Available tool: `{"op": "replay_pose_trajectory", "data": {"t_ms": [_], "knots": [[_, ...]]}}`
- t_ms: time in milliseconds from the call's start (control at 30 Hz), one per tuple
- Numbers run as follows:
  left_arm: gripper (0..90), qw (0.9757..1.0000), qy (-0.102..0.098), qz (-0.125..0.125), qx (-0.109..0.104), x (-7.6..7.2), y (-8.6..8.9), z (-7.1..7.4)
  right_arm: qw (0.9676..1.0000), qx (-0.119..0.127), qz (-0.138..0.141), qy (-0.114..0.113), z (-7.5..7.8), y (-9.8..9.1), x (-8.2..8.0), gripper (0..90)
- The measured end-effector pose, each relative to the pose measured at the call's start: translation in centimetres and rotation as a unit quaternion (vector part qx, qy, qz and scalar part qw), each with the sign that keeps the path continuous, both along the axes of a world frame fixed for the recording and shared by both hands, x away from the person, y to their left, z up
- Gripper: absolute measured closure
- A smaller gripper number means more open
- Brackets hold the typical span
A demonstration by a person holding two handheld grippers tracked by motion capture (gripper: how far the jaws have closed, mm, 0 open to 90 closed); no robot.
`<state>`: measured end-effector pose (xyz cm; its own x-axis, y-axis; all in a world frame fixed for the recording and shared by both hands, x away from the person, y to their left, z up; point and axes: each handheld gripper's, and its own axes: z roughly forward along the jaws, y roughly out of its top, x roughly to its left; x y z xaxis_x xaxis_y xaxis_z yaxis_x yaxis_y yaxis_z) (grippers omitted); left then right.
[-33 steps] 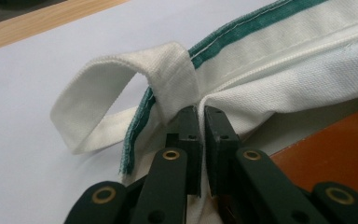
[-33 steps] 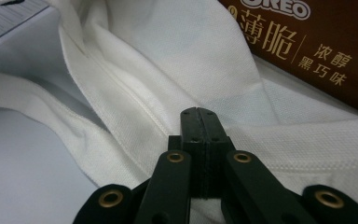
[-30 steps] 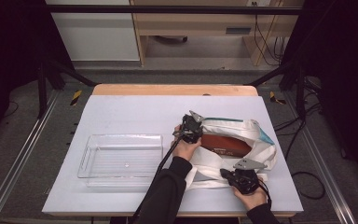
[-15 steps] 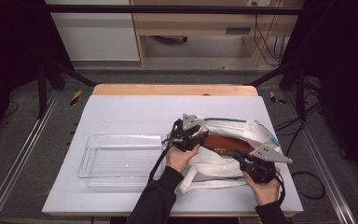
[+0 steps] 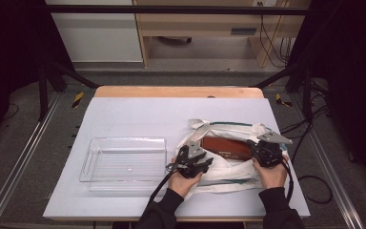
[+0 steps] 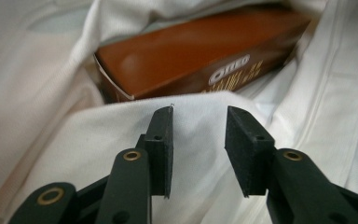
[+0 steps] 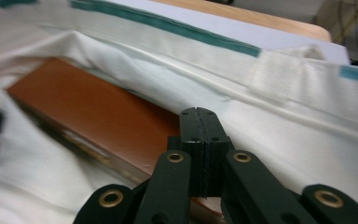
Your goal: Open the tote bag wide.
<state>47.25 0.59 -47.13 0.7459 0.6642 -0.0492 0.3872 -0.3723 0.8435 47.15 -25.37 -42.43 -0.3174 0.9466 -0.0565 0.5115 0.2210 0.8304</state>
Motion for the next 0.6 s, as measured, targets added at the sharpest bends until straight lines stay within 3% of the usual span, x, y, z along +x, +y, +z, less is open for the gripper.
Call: {"op": "replay_pose_trajectory", "data": {"t_ms": [133,300,400,433,500,600], "knots": [[64.8,0.9998,-0.006,-0.005,0.02,-0.4,-0.2,-0.7,0.9996,-0.007,-0.022,0.014,-0.7,-1.0,1.1,90.0],[65.9,0.9999,0.011,-0.004,0.006,-0.4,0.1,-1.3,0.9994,-0.01,-0.031,0.014,-1.5,-1.6,2.2,90.0],[66.3,0.9999,0.009,-0.002,0.014,-0.5,0.0,-1.3,0.9987,-0.007,-0.051,0.004,-1.8,-1.8,2.7,90.0],[66.5,0.9998,0.007,-0.003,0.018,-0.6,-0.1,-1.3,0.997,-0.024,-0.073,0.004,-2.2,-2.1,3.1,90.0],[66.6,0.9998,0.005,-0.004,0.021,-0.7,-0.1,-1.3,0.9964,-0.011,-0.078,0.031,-3.0,-2.9,3.7,90.0],[66.6,0.9998,0.001,-0.004,0.021,-0.8,-0.1,-1.3,0.996,-0.011,-0.08,0.039,-3.8,-3.2,3.9,90.0]]}}
